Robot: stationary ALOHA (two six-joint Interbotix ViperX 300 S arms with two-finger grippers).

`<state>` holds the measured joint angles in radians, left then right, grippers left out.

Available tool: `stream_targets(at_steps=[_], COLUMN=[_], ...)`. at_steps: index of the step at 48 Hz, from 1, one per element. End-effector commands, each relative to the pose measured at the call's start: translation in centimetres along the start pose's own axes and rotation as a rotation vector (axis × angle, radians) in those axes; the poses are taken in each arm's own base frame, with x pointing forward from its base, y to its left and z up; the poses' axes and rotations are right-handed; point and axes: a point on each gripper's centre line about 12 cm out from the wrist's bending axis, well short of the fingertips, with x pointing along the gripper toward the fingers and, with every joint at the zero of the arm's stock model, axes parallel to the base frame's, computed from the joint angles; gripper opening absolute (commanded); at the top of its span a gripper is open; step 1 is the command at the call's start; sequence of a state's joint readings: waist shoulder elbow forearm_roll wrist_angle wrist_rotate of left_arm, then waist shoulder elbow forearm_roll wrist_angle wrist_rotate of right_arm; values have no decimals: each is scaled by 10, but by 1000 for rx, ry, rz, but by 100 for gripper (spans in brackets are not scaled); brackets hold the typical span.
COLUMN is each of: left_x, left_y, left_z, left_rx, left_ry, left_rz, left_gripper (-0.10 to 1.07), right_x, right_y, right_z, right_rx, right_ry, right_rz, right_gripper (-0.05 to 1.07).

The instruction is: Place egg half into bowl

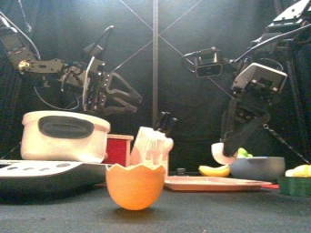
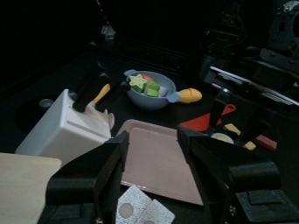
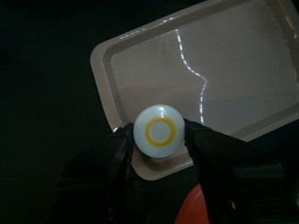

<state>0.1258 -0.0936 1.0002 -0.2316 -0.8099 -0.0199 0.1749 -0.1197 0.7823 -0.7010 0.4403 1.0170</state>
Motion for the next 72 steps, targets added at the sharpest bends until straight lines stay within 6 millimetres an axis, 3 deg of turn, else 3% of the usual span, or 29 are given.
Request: stream_targets(at_steps=[1, 15, 26, 37, 53, 72], left_x=[1, 2, 1, 1, 2, 2], left_y=[0, -1, -2, 0, 0, -1], left_z=[7, 10, 9, 8, 8, 8], left_rx=[1, 2, 2, 3, 1, 2], left_ry=[-26, -33, -30, -29, -29, -29], left_rz=[-2, -3, -6, -1, -1, -2], left_gripper=[85, 85, 85, 85, 85, 85], right_x=[-20, -69, -80, -63, -46, -62], right_y=[-16, -93, -136, -140, -141, -138], right_z=[15, 6, -38, -65, -70, -61], right_rx=[48, 189, 368, 411, 404, 432], right_ry=[-50, -138, -114, -38, 31, -15], right_rz=[-34, -211, -286, -272, -287, -274], right_gripper=[77, 77, 78, 79, 96, 99])
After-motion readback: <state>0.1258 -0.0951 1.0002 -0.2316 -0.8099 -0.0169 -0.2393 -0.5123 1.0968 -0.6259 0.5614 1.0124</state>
